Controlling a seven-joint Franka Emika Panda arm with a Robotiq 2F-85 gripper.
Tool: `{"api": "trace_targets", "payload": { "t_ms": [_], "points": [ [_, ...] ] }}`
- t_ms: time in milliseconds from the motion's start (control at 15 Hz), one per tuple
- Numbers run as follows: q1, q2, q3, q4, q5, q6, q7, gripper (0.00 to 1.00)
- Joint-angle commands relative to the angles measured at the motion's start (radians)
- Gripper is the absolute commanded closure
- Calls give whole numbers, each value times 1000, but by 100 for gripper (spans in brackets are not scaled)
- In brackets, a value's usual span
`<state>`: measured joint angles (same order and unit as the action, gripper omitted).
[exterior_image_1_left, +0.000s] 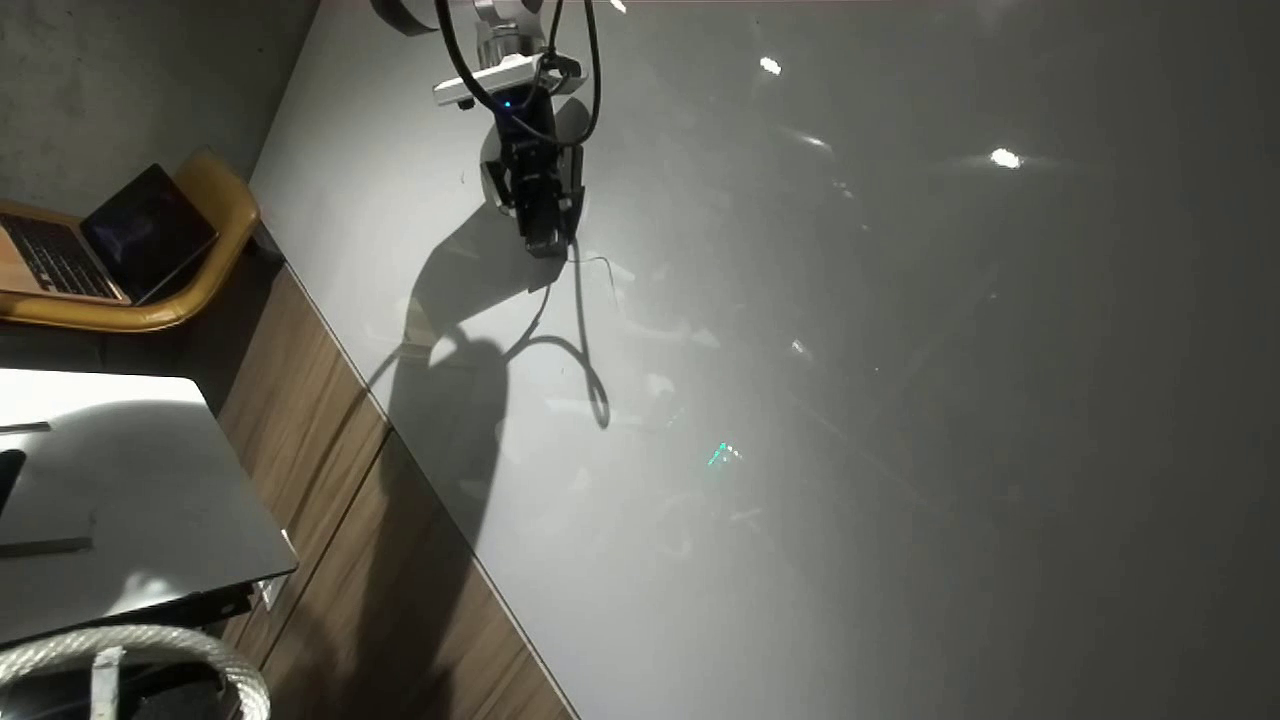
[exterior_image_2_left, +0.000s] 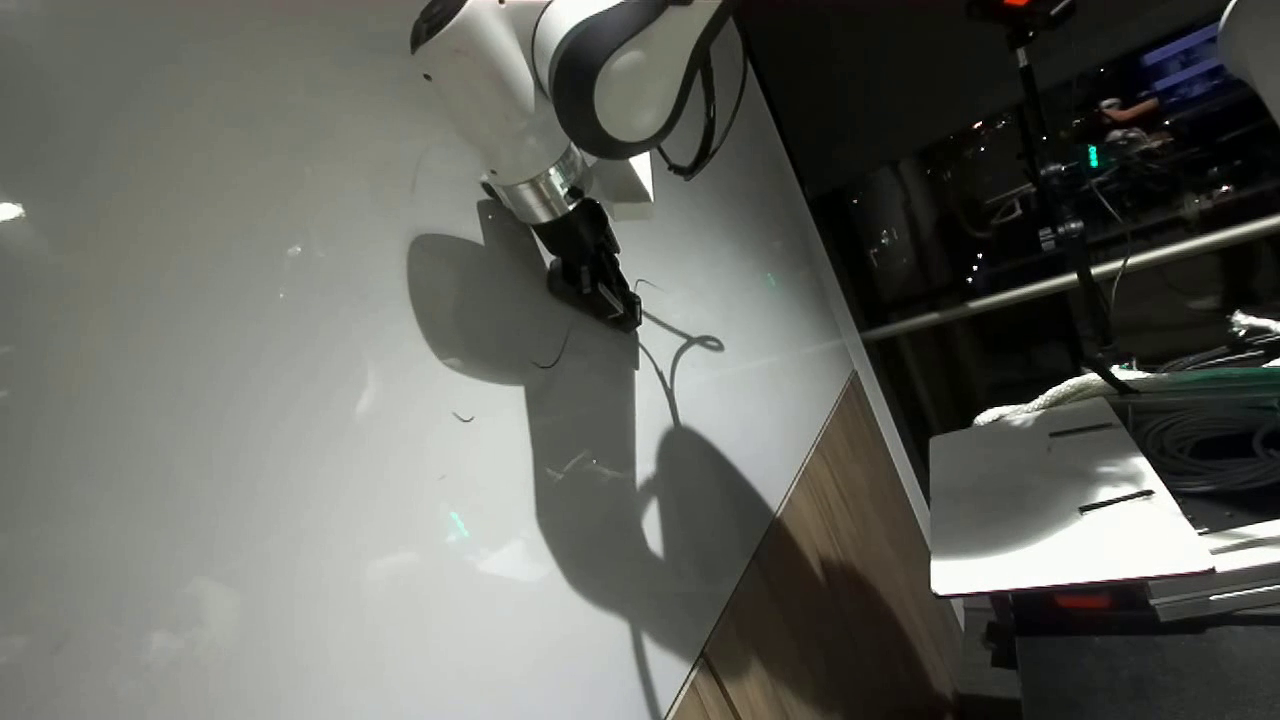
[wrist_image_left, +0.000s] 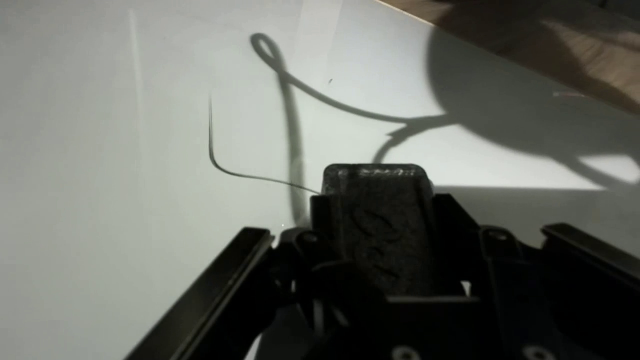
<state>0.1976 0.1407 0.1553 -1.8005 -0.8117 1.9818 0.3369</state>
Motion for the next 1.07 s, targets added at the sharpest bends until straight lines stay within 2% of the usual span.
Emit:
{"api": "trace_targets", "payload": {
  "t_ms": [0,600,1000],
  "points": [
    [-2,-12,-10,-31,-17,33,35,71],
    [-2,-13,-13,-60,-45,36,85,71],
    [-7,-12,-14,-73,-37,87,151,71]
  ]
}}
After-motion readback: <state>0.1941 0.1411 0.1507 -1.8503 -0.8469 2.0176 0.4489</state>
